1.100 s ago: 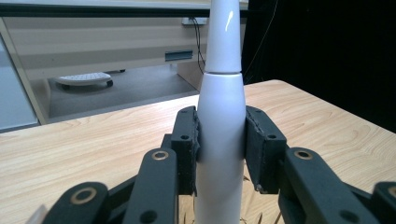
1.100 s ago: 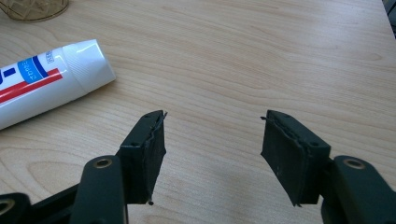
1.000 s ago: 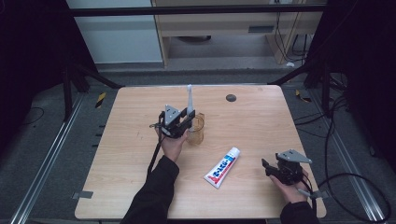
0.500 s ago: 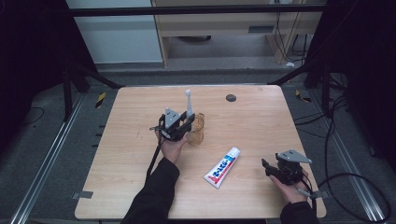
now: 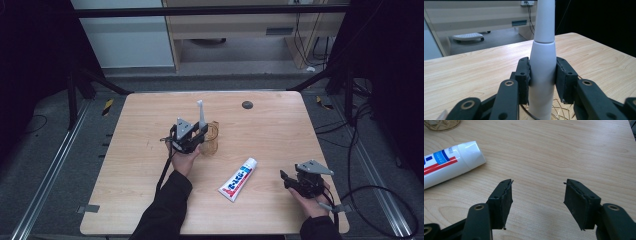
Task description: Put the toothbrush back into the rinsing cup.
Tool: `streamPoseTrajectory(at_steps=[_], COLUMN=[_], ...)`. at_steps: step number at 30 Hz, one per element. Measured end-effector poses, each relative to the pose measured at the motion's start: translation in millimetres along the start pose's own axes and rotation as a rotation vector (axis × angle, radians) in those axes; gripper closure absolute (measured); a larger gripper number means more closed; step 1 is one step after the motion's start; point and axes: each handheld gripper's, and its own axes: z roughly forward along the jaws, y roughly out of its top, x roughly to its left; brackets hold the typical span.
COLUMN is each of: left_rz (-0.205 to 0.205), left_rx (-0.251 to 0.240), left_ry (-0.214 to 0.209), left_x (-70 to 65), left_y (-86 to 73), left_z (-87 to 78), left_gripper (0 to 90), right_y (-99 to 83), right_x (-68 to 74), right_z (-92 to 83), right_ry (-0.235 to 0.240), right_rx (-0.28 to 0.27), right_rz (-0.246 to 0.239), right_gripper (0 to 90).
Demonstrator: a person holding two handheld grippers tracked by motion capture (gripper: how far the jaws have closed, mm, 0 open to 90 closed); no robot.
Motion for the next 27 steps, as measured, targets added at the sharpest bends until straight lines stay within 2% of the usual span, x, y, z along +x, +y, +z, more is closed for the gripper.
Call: streamPoseTrajectory(at_steps=[14,27], left_rz=[-0.003,0.007], left_rx=[0.001,0.012], left_ry=[-0.003,-0.008], left_x=[1.4,3.0], left_y=[-0.8,-3.8], left_z=[-5.7,-19.1], left_gripper=[60.7,50.2], right_y=[0.3,1.1], right_x=[0.4,2.4], right_z=[-0.1,0.6], right_ry=[-0.001,0.007], right_rx=[0.0,0.003], right_rz=[0.0,0.006], right_gripper=[38.9,38.1])
